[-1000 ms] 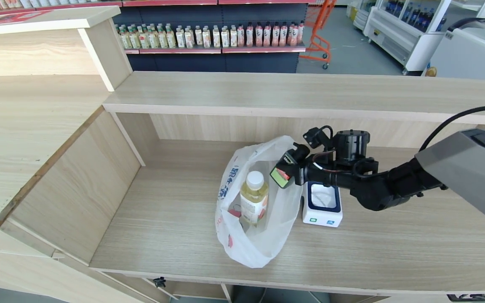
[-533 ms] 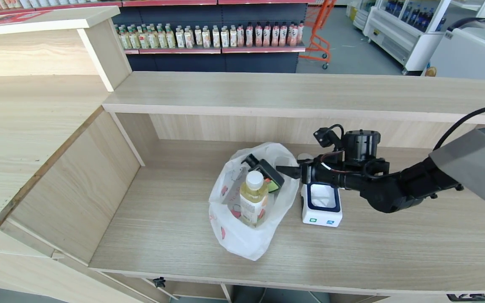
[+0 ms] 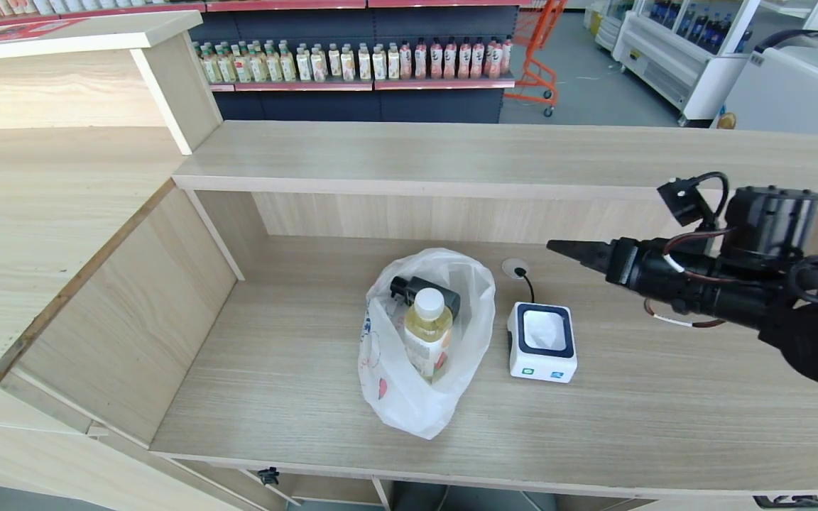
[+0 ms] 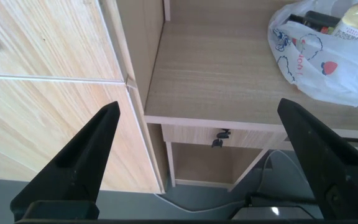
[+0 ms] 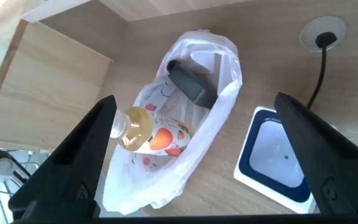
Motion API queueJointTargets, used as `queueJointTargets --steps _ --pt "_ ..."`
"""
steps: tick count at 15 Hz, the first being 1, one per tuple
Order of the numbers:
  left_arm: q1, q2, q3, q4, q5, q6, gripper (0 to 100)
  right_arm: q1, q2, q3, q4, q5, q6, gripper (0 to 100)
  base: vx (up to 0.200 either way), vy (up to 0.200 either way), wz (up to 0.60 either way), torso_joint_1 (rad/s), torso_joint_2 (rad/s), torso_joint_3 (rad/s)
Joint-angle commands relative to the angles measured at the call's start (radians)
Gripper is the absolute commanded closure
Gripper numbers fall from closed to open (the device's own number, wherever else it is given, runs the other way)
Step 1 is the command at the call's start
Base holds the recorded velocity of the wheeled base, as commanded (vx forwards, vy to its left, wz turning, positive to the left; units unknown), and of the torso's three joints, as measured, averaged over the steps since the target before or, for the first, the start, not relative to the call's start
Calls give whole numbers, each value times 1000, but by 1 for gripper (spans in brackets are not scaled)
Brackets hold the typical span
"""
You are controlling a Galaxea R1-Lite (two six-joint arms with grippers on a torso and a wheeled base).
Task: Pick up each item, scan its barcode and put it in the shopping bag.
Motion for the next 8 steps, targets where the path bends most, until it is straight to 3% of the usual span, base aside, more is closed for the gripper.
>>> queueJointTargets --steps 1,2,3,5,6,8 --pt "0 2 0 0 0 0 0 -69 -302 144 10 -2 -28 0 0 0 0 0 0 0" --pt "0 2 0 0 0 0 0 -95 -360 165 36 -5 -57 0 0 0 0 0 0 0" --pt "0 2 0 0 0 0 0 -166 -518 231 158 -13 -186 0 0 0 0 0 0 0" --pt "0 2 0 0 0 0 0 -194 -691 352 287 -119 -328 0 0 0 0 0 0 0" --pt "0 2 0 0 0 0 0 -194 -868 490 355 -324 -341 0 0 0 0 0 0 0" --pt "0 2 0 0 0 0 0 -192 -1107 622 517 -482 -348 0 0 0 0 0 0 0"
